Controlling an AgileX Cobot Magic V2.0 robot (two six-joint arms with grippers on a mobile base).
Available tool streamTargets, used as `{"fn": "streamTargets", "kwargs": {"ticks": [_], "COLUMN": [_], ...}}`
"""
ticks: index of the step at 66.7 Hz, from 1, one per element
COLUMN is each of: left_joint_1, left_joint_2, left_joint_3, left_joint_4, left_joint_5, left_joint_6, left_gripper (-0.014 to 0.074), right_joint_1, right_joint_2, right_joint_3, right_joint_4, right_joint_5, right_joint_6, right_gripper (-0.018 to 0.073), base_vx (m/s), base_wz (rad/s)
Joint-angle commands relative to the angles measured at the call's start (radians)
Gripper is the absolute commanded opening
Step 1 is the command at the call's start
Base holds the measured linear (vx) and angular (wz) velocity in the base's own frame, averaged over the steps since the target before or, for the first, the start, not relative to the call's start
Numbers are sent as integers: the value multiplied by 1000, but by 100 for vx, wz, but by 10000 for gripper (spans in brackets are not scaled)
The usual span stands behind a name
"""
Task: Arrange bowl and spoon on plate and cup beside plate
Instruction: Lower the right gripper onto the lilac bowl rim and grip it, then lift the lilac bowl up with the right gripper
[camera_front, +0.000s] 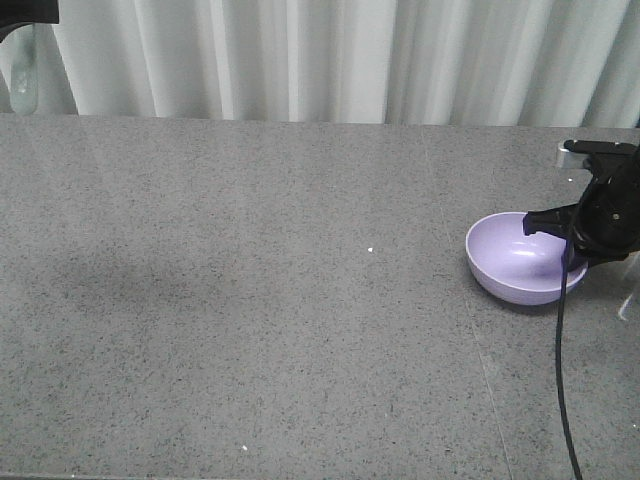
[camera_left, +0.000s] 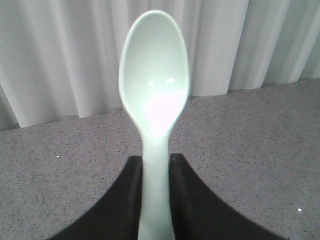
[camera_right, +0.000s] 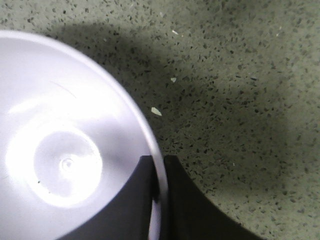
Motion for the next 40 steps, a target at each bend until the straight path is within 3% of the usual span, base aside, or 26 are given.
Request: {"fn": "streamTargets", "kwargs": {"ticks": [1, 40], "left_joint_1": [-6, -6], "left_joint_2": [-24, -24], "left_joint_3": [-27, -27], "left_joint_4": [-17, -17], "left_joint_5": [-70, -70], "left_joint_6": [0, 0], "left_gripper": [-6, -6], "right_joint_1": [-3, -3], "right_joint_2": [-82, -592], "right_joint_3": [-23, -23], "right_joint_4": [-34, 22], "right_joint_5": [-25, -104], "right_joint_6": [-14, -14], "right_gripper": [-11, -11], "base_vx": [0, 0], "base_wz": [0, 0]}}
